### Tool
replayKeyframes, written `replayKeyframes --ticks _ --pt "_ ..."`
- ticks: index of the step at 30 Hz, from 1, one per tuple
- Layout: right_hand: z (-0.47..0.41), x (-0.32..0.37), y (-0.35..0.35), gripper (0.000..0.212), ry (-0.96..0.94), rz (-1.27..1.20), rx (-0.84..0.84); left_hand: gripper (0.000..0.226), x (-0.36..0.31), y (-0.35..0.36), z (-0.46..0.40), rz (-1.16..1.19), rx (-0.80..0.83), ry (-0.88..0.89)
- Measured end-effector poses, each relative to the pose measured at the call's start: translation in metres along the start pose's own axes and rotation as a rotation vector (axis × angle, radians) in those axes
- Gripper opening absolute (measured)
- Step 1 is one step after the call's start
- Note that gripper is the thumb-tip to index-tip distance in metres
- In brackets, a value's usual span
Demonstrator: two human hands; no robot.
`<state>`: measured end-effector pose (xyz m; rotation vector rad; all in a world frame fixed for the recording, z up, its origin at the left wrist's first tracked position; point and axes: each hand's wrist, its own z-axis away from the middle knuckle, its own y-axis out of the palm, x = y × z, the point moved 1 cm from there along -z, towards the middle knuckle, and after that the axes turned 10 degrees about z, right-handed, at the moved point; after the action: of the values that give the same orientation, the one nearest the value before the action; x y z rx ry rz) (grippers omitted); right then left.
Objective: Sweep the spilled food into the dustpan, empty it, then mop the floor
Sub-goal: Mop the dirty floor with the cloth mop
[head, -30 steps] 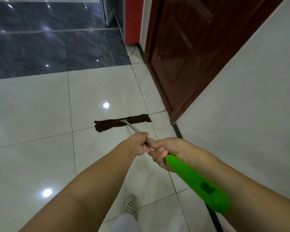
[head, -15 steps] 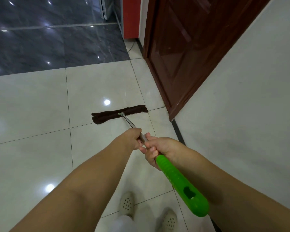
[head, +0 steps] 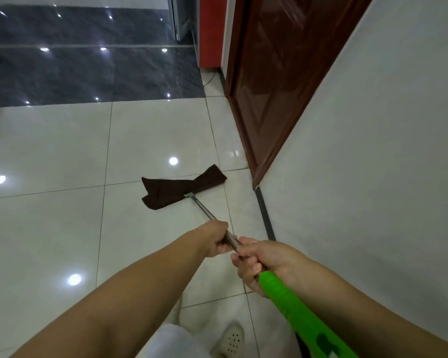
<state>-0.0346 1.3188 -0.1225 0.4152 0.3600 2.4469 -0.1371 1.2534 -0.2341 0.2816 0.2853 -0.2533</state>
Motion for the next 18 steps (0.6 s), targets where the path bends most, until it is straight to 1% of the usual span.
replayKeyframes --ticks 5,10,13,18 --pt "0.036 -0.015 -0.031 0.022 0.025 -0.007 -0.011 0.033 0.040 0.033 0.016 0.080 -0.008 0.009" --pt "0.065 -0.030 -0.051 0.017 0.099 0.071 -0.040 0.031 0.073 0.054 0.029 0.228 -0.016 -0.014" --pt "0.080 -0.037 -0.055 0.022 0.126 0.115 -0.064 0.026 0.084 0.061 0.038 0.301 0.013 -0.028" --pt "0.096 -0.038 -0.052 0.032 0.113 0.146 -0.052 0.033 0.090 0.065 0.048 0.329 0.025 0.002"
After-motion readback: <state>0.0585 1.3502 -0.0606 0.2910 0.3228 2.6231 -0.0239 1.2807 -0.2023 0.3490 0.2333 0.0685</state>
